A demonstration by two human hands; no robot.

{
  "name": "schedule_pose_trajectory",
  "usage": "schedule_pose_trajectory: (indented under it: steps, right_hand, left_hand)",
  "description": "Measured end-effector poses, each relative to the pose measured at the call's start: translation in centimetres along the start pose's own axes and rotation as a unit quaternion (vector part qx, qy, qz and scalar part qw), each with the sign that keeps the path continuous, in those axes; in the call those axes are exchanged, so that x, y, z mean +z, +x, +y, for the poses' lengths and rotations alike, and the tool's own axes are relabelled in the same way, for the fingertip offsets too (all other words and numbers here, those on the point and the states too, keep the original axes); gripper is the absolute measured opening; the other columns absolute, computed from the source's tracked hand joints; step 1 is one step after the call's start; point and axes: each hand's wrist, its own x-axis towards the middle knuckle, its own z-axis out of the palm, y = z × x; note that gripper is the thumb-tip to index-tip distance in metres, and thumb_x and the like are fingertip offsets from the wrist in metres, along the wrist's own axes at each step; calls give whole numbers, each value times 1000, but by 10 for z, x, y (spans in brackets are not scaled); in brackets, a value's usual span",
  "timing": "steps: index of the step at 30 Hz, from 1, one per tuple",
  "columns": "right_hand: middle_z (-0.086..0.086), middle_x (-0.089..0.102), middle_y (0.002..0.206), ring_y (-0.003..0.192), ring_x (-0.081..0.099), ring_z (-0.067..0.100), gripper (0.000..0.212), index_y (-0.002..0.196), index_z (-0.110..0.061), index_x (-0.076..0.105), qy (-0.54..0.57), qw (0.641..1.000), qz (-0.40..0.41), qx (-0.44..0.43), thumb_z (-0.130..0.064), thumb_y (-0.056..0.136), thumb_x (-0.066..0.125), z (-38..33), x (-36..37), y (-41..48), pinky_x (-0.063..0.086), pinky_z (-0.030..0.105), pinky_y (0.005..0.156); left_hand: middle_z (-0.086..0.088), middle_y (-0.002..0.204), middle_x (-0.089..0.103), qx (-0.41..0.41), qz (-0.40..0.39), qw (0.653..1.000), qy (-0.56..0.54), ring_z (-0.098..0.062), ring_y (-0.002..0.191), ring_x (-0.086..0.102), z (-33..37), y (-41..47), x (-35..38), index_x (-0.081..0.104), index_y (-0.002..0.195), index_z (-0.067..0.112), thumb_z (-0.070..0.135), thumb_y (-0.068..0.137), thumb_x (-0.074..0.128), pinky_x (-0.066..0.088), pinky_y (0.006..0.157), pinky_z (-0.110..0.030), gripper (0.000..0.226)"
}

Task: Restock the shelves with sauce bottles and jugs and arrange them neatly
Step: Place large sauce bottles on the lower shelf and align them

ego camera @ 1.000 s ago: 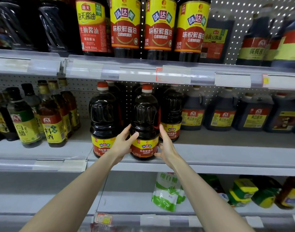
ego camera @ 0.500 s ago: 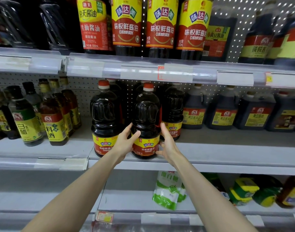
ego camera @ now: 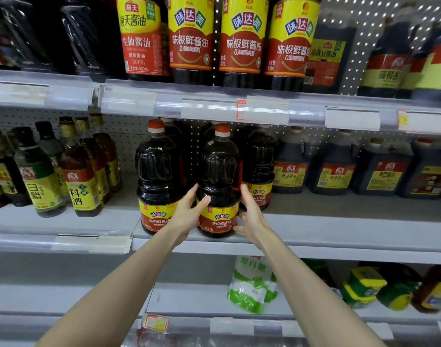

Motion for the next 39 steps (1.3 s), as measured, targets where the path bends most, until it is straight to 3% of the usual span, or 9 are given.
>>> schedule_pose_trajectory:
  steps: [9, 17, 24, 29, 36, 39]
  right_hand:
    - [0, 33, 155, 141, 33, 28, 57, 150, -29, 31, -12, 1000, -2, -3, -55, 99, 34, -2, -3, 5, 28, 56, 114]
    - [-7, 26, 158, 141, 32, 27, 58, 151, -36, 24, -79, 996, 16, -44, -54, 98, 38, -8, -25, -15, 31, 52, 111]
    - [-6, 37, 153, 127, 48, 22, 54, 148, -32, 33, -123, 991, 36, -35, -49, 98, 44, 25, -54, -55, 37, 44, 109]
    - [-3, 44, 148, 129, 49, 21, 51, 144, -32, 42, -123, 991, 48, -11, -47, 96, 51, 65, -80, -81, 43, 38, 101]
    - [-3, 54, 138, 117, 57, 16, 45, 138, -28, 49, -112, 987, 99, 65, -42, 95, 54, 172, -118, -113, 45, 30, 90]
    - [-2, 56, 134, 110, 59, 16, 43, 137, -25, 50, -125, 980, 111, 110, -39, 96, 54, 235, -129, -130, 47, 31, 92]
  left_hand:
    - [2, 151, 38, -12, 17, 999, 36, -20, 133, 44, 2, 2, -3, 28, 149, 34, 28, 96, 55, 42, 105, -48, 60]
    - [-10, 145, 45, -2, 94, 991, 95, -22, 131, 44, 18, -34, 13, 31, 149, 17, 31, 93, 60, 39, 108, -47, 65]
    - [-4, 134, 53, -45, 75, 990, 111, -20, 118, 53, 2, -99, 37, 39, 145, 20, 36, 92, 60, 47, 93, -36, 59]
    - [-4, 128, 57, -84, 58, 987, 122, -18, 114, 54, -31, -131, 55, 42, 142, 17, 34, 92, 61, 45, 94, -33, 56]
    - [-7, 122, 58, -174, 10, 977, 123, -19, 104, 57, -126, -175, 70, 45, 139, 16, 29, 92, 61, 47, 85, -30, 51]
    - [-8, 116, 58, -219, -5, 966, 135, -17, 94, 56, -177, -200, 69, 45, 138, 12, 24, 93, 60, 46, 66, -16, 49]
